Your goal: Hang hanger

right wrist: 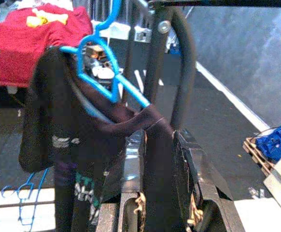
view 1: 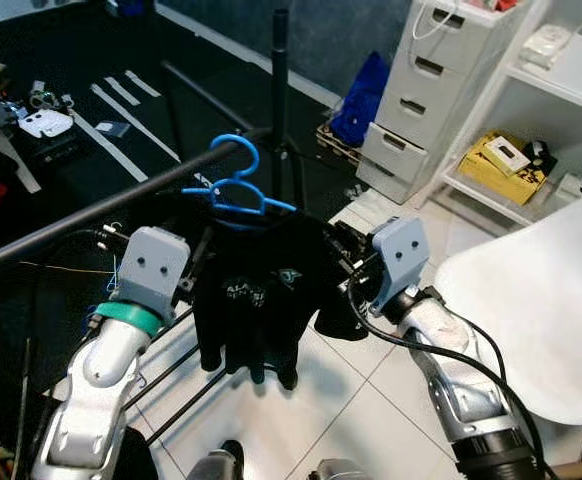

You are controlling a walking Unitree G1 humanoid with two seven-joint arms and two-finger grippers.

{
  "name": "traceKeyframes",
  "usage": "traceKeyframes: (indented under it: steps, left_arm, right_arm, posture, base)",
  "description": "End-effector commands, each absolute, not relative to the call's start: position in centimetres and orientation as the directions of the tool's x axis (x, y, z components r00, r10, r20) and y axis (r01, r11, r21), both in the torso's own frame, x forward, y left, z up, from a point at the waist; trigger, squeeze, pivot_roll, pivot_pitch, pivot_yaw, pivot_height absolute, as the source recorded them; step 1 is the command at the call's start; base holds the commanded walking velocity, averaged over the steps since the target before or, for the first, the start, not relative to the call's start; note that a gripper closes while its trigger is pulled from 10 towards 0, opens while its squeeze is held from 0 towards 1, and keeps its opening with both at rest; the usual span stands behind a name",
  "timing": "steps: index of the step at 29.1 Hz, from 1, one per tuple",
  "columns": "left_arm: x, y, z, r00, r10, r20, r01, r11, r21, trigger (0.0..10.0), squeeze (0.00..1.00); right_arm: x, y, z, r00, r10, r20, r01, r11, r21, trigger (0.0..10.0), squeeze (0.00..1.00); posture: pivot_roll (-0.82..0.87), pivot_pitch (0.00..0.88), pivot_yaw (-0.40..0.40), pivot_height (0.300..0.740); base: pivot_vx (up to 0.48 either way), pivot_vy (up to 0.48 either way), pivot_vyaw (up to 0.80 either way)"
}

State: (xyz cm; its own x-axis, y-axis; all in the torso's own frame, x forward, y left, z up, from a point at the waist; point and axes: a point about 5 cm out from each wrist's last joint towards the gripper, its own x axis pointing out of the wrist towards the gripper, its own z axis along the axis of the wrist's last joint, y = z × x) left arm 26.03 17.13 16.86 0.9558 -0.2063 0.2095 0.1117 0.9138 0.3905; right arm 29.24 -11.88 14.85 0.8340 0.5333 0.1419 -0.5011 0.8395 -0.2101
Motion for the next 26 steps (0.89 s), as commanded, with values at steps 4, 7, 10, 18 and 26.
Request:
traceKeyframes:
  steps: [4, 7, 10, 18, 26]
  left_arm:
    - [27.7, 15.8, 17.2, 0.955, -0.207, 0.211, 0.085, 0.877, 0.473, 10.0, 0.0]
    - [28.6, 14.8, 17.3, 0.955, -0.207, 0.211, 0.086, 0.877, 0.473, 10.0, 0.0]
    - [29.2, 13.9, 17.1, 0.958, -0.21, 0.197, 0.105, 0.892, 0.44, 10.0, 0.0]
    - [29.3, 13.3, 17.0, 0.965, -0.205, 0.163, 0.147, 0.939, 0.312, 10.0, 0.0]
    - [29.4, 13.4, 17.1, 0.963, -0.211, 0.169, 0.145, 0.931, 0.336, 10.0, 0.0]
  right_arm:
    - [29.5, -11.6, 14.2, 0.829, 0.547, 0.117, -0.522, 0.831, -0.191, 10.0, 0.0]
    - [29.6, -11.2, 14.3, 0.824, 0.554, 0.119, -0.529, 0.828, -0.187, 10.0, 0.0]
    - [29.7, -10.9, 14.3, 0.82, 0.56, 0.121, -0.535, 0.824, -0.186, 10.0, 0.0]
    - [29.8, -10.4, 14.5, 0.817, 0.562, 0.127, -0.539, 0.824, -0.176, 10.0, 0.0]
    - [29.8, -10.5, 14.2, 0.831, 0.541, 0.128, -0.52, 0.837, -0.169, 10.0, 0.0]
  posture:
    - [-0.1, 0.054, 0.007, 0.74]
    - [-0.1, 0.053, 0.014, 0.74]
    - [-0.1, 0.053, 0.017, 0.74]
    - [-0.09, 0.056, 0.028, 0.74]
    - [-0.1, 0.057, 0.033, 0.74]
  base:
    - [0.0, 0.0, 0.0]
    - [0.0, 0.0, 0.0]
    - [0.0, 0.0, 0.0]
    - [0.0, 0.0, 0.0]
    - [0.0, 0.0, 0.0]
